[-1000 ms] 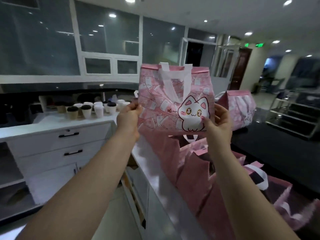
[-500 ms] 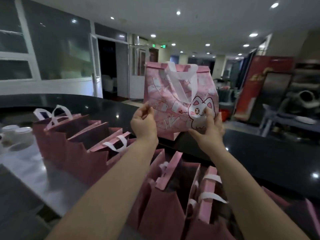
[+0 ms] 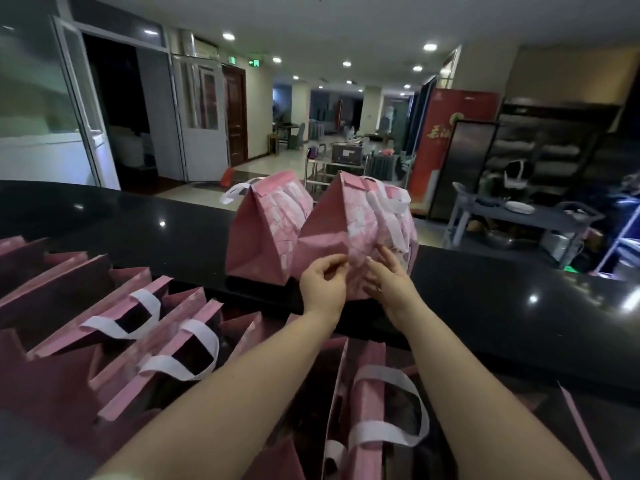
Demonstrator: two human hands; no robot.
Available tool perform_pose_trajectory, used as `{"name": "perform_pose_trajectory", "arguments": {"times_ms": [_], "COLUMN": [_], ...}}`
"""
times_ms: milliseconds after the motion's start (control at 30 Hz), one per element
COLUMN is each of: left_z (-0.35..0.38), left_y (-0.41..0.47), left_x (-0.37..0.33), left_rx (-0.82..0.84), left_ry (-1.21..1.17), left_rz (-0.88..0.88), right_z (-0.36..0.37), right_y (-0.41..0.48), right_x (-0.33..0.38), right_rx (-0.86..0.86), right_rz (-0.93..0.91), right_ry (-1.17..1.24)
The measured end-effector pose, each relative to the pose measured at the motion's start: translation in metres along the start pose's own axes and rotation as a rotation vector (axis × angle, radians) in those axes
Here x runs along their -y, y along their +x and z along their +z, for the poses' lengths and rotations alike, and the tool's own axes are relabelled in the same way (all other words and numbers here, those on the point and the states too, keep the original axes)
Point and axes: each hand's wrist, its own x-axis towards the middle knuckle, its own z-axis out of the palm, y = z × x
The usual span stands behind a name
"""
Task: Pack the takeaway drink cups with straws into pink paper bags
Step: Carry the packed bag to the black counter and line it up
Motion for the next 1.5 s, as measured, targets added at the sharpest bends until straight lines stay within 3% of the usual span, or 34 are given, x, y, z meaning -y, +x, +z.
{"name": "perform_pose_trajectory", "arguments": {"times_ms": [133,233,400,600,700,933,1100,1267,1500], "left_z": [-0.008,-0.025,-0.06,-0.063,-0.056,-0.063,-0.075,-0.087,-0.096], "left_y": [0.004,0.015,0.067,0.113,0.118,0.108,0.107,0.108,0.126], "left_x": [0.024,0.028,0.014,0.014,0.023,0.049,0.059,0.061,0.055], "left_rx": [0.13,0.242,0.153,0.419,0.448,0.446,0.445,0.457,0.338], "left_ry": [0.048,0.145,0.354,0.479,0.48,0.628,0.587,0.596,0.707], "left_rz": [-0.117,-0.049,0.161,0.161,0.165,0.29,0.145,0.157,0.147], "right_z": [0.005,0.01,0.026,0.062,0.065,0.045,0.032,0.021,0.042], "right_y": [0.012,0.016,0.023,0.039,0.041,0.039,0.031,0.031,0.062], "right_x": [-0.023,-0.034,-0.021,-0.014,-0.025,-0.035,-0.044,-0.04,-0.041], "right_rx": [-0.044,-0.079,-0.209,-0.435,-0.521,-0.414,-0.439,-0.306,-0.322], "right_rz": [0.061,0.05,0.03,0.038,-0.021,-0.113,-0.061,0.004,0.013], "right_ry": [-0.021,-0.078,-0.294,-0.535,-0.622,-0.778,-0.74,-0.773,-0.849]}}
